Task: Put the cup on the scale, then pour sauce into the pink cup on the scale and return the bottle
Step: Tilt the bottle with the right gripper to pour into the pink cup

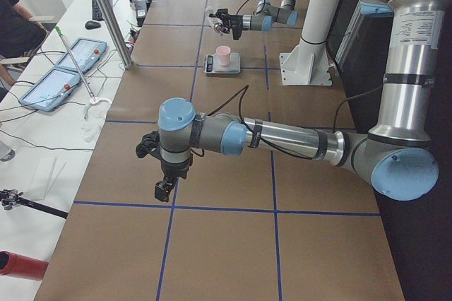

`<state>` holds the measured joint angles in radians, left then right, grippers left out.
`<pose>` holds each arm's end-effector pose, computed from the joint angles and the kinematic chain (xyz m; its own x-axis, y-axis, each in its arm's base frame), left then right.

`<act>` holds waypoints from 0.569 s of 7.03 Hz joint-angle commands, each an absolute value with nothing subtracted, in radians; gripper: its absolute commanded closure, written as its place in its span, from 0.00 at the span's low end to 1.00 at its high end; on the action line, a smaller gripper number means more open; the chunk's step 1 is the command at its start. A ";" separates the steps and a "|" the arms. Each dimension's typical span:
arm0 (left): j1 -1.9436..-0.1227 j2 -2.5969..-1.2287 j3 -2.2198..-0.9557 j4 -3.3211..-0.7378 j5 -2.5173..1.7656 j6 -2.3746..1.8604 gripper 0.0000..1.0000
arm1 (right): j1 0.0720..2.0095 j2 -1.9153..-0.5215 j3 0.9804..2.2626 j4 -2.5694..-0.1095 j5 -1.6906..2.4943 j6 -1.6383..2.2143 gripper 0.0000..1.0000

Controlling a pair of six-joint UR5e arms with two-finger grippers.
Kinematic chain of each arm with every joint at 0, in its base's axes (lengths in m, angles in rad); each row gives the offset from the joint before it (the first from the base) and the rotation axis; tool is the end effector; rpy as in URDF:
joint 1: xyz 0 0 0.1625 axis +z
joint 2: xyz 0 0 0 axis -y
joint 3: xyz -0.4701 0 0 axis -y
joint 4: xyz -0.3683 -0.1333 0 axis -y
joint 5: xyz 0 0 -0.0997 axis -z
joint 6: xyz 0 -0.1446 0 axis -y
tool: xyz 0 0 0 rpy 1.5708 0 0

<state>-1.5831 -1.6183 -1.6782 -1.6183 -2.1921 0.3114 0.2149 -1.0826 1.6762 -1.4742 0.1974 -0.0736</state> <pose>-0.0554 -0.5069 0.6704 0.7790 0.4020 -0.4812 -0.2381 0.8996 0.3661 -0.5478 -0.4011 0.3301 0.5946 -0.0704 -0.8009 0.7993 0.1597 0.5794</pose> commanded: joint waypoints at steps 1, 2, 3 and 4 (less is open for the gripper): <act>-1.583 -1.620 -1.666 -1.627 -2.192 0.311 0.00 | 0.215 -1.074 1.664 -1.474 0.172 -0.142 1.00; -1.583 -1.621 -1.643 -1.658 -2.192 0.311 0.00 | 0.215 -1.074 1.664 -1.474 0.151 -0.199 1.00; -1.583 -1.621 -1.609 -1.705 -2.192 0.311 0.00 | 0.216 -1.068 1.666 -1.471 0.131 -0.256 1.00; -1.583 -1.621 -1.597 -1.729 -2.192 0.310 0.00 | 0.216 -1.068 1.666 -1.474 0.102 -0.302 1.00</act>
